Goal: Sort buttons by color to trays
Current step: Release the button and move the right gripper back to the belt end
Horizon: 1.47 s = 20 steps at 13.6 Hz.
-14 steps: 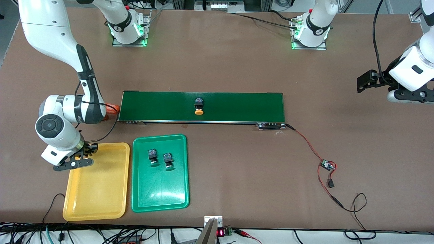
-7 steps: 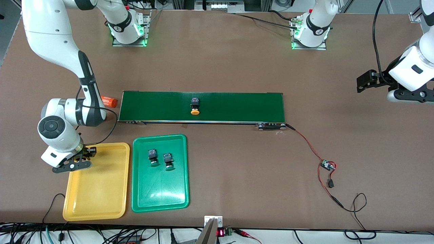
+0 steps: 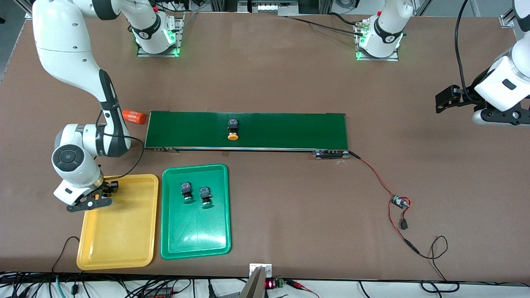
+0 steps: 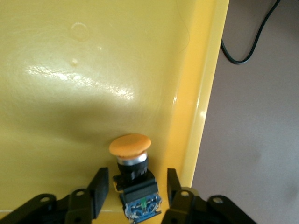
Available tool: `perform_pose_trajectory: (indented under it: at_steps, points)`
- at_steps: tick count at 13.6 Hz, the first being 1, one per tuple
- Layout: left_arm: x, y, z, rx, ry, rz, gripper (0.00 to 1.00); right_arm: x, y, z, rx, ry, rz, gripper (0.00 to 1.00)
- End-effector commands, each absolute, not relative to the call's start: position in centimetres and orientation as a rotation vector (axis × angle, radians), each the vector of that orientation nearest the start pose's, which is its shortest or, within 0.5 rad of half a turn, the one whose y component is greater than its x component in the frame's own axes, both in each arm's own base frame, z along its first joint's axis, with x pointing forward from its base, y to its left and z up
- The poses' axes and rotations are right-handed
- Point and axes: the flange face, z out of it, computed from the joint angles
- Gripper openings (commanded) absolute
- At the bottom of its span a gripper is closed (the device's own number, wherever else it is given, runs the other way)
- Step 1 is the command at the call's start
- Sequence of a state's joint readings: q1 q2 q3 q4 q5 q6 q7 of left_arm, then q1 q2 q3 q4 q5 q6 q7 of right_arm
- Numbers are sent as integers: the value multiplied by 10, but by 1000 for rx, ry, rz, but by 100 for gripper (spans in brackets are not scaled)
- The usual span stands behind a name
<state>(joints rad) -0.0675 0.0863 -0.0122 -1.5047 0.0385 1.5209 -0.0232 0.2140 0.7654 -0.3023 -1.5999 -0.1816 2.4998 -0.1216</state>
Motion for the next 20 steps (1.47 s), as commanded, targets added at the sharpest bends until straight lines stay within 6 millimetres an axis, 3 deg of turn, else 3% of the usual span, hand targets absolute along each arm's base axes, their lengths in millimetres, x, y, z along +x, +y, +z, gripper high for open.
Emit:
perform_pose_trajectory:
  at_steps: [1,4,6,9,14,20]
  points:
    - [572,-41,611,-3080,118,98,100,715,-28,220,-3440,-500,-234,82]
    - [572,-41,611,-3080,120,95,100,714,-14,234,-3429,-510,-217,88]
    - [572,-41,612,-3078,122,91,100,710,3,253,-3381,-445,-177,100]
    - [572,-42,612,-3080,122,91,100,694,30,281,-3303,-314,-71,100]
    - [571,-42,613,-3079,124,95,100,645,84,303,-3229,-12,-13,100]
    - [572,-43,612,-3078,125,90,100,572,180,312,-3166,123,71,100]
